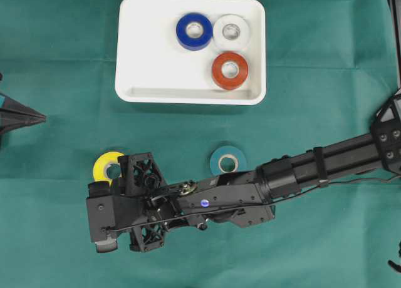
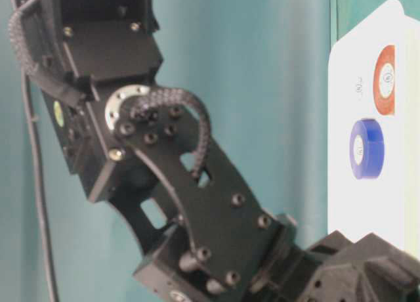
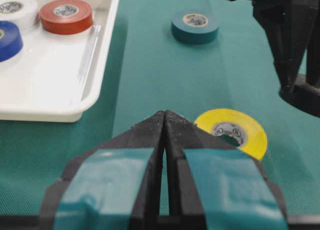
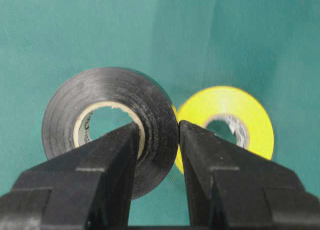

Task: Put the tape into the white case with the right arm.
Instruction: 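Lift the black roll and carry it into the tray's left side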

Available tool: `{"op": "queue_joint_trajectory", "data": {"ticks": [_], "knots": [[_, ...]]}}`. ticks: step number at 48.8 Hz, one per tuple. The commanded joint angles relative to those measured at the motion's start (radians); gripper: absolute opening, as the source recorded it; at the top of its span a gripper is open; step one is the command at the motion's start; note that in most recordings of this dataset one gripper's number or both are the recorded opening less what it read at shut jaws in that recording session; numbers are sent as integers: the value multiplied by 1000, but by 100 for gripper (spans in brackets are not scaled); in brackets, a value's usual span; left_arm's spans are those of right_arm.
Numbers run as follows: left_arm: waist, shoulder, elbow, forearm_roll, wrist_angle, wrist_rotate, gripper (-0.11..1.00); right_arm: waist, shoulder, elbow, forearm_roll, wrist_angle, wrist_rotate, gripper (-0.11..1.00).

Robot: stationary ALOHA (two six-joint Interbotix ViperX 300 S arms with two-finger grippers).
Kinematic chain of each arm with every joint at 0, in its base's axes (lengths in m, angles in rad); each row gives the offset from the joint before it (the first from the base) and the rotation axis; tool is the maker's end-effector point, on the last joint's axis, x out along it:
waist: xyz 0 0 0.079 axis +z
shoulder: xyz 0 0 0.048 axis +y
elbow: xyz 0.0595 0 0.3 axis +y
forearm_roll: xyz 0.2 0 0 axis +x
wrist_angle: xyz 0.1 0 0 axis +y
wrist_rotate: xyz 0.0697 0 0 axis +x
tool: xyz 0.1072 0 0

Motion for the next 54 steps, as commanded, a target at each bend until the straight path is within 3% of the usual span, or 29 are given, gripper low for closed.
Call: {"op": "queue_joint_trajectory", "data": {"ticks": [1,19,38,54], "knots": [[-2,8,-12,-2,-8,2,0,-8,-55,-18,-2,5,5,0],[-2,8,-12,-2,-9,0,0,-100,-91,-18,-5,55,49,0],[-2,8,-12,-2,-9,0,0,-298,-107,-18,-23,81,49,0],[-2,8,-12,-2,-9,0,0,-417,-107,-17,-109,78,51,0]]}}
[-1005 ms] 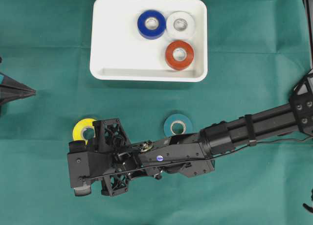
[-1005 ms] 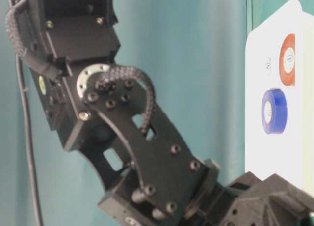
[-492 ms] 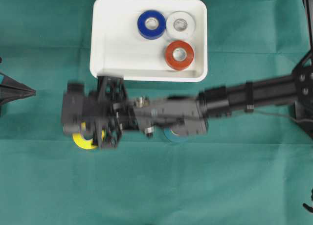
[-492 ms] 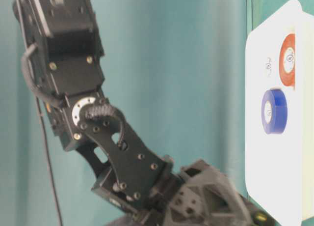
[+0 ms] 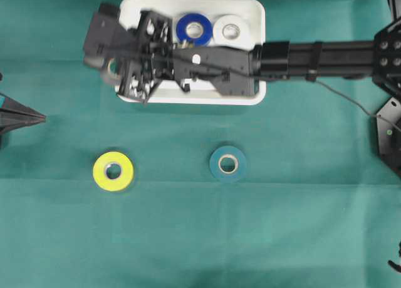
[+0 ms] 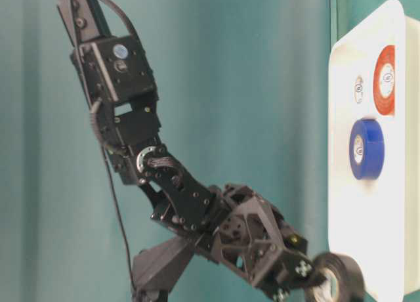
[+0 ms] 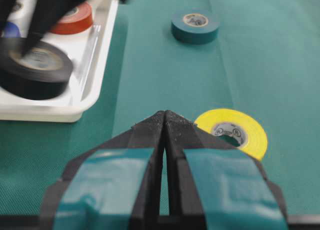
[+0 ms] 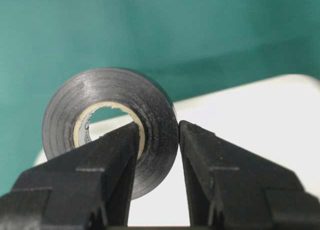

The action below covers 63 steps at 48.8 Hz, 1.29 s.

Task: Put the tape into the white case with the right arm.
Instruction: 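Lift the black roll and carry it into the tray's left side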

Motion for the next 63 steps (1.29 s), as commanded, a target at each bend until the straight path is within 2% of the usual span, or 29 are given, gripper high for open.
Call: {"op": "queue_joint_trajectory", "data": {"ticks": [1,9,17,24,33,47,63], "knots": [[-2,8,-14,-2,-9,0,0,-12,-60,-17,-15,-5,3,0],[-2,8,-14,-2,-9,0,0,-25,-63,-17,-15,14,3,0],[-2,8,-14,-2,-9,0,0,-34,-83,-12,-25,124,3,0],[-2,8,-14,0,-9,0,0,-37,-98,12,-43,167,3,0],[-2,8,-14,0,-8,0,0,-32,-101,64,-38,150,8,0],[-2,8,-14,-2,-9,0,0,-17,-112,152,-32,58,8,0],[-2,8,-14,-2,-9,0,0,-17,-117,167,-35,28,8,0]]}}
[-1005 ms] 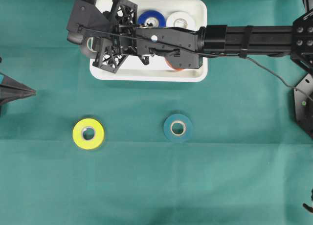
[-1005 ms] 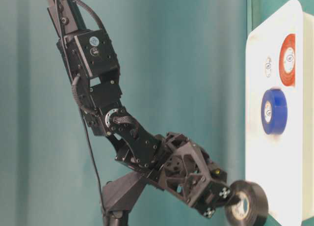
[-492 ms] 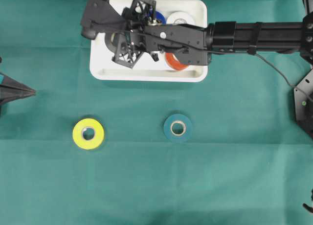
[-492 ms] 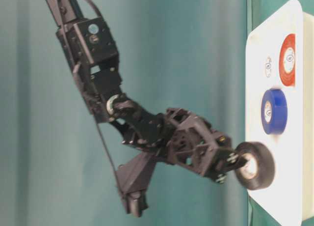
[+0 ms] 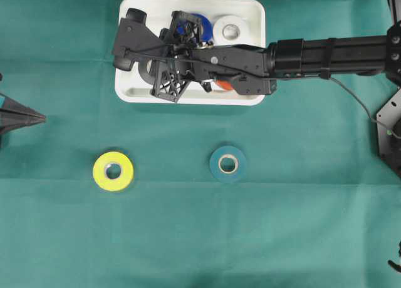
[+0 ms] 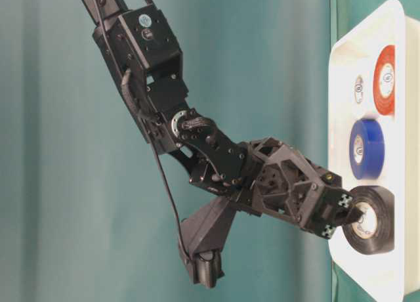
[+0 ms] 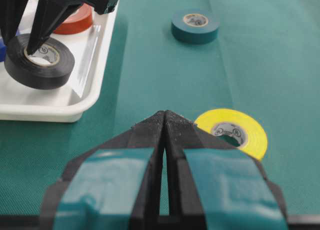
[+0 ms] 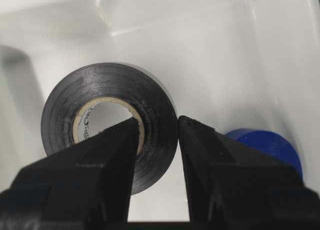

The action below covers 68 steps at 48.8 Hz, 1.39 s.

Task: Put the tape into the white case with the right arm.
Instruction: 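Lift the black roll and carry it into the tray's left side, then open the right gripper and withdraw it to the right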

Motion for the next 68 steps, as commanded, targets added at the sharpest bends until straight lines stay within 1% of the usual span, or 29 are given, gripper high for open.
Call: {"op": "queue_joint_trajectory", "data": {"ticks": [1,3,6,9,15,17,18,23,27,35,39,43,51,60,63,68], "knots": [[-2,8,-12,0,-9,0,0,0,-69,-12,-5,-11,3,0],[-2,8,-14,-2,-8,0,0,0,-69,-12,-3,-9,3,5],[-2,8,-14,0,-9,0,0,0,-69,-12,-3,-9,3,16],[-2,8,-14,-2,-9,0,0,0,-71,-12,-3,-6,3,31],[-2,8,-14,-2,-9,0,0,0,-74,-12,-5,-5,3,68],[-2,8,-14,-2,-9,0,0,0,-77,-11,-5,-5,3,79],[-2,8,-14,0,-9,0,0,0,-80,-9,-5,-5,3,82],[-2,8,-14,-2,-9,0,0,0,-104,12,-6,-3,2,82],[-2,8,-14,0,-9,0,0,0,-141,61,-8,-8,2,82],[-2,8,-12,0,-9,0,0,2,-230,186,-8,-26,6,82],[-2,8,-12,0,-9,0,0,2,-276,250,-12,-54,29,82],[-2,8,-12,-2,-9,0,0,2,-328,327,-28,-92,74,82],[-2,8,-12,-2,-9,0,0,0,-420,471,-83,-135,135,82],[-2,5,-11,0,-9,0,0,-6,-529,630,-127,-189,183,82],[-2,5,-11,0,-9,0,0,-11,-574,686,-144,-232,198,82],[-2,5,-11,0,-9,0,0,-25,-635,762,-153,-295,204,82]]}}
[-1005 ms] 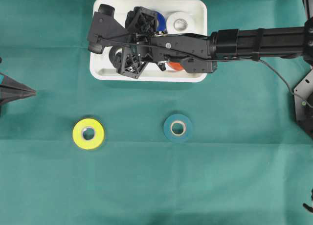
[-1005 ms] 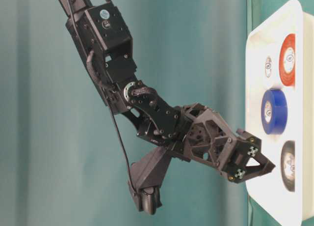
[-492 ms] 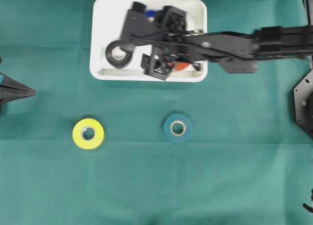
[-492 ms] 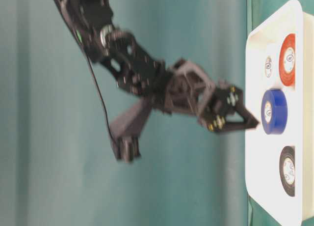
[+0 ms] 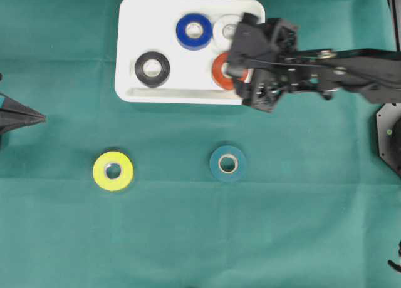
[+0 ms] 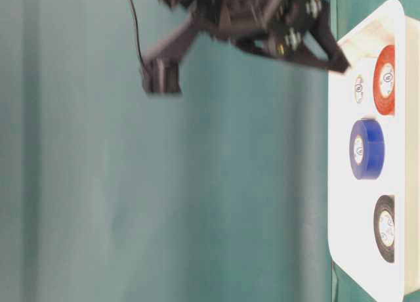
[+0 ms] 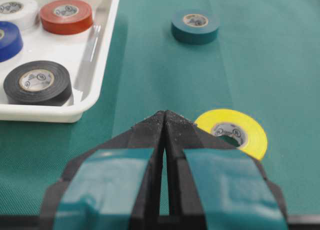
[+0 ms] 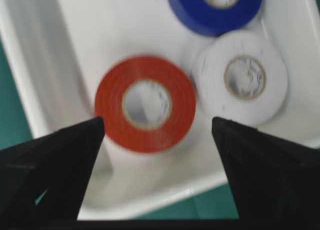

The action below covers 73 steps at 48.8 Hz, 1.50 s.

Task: Put the tape into the white case with the right arm.
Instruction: 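Open the right gripper and withdraw it to the right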

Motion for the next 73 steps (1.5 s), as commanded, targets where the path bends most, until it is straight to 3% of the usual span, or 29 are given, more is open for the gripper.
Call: {"op": "queue_joint_trajectory", "data": {"ticks": [1,26,44,64,73], "knots": [[-2,6,-11,0,-11,0,0,-15,-75,51,-11,-52,2,82],[-2,6,0,0,-29,2,0,-37,-307,350,-11,-202,2,82],[3,6,0,0,-28,5,0,-41,-563,566,-14,-337,0,81],[31,6,2,0,-25,2,0,-41,-658,638,-14,-407,-6,81],[31,6,2,0,-25,2,0,-29,-658,652,-14,-525,-8,80]]}}
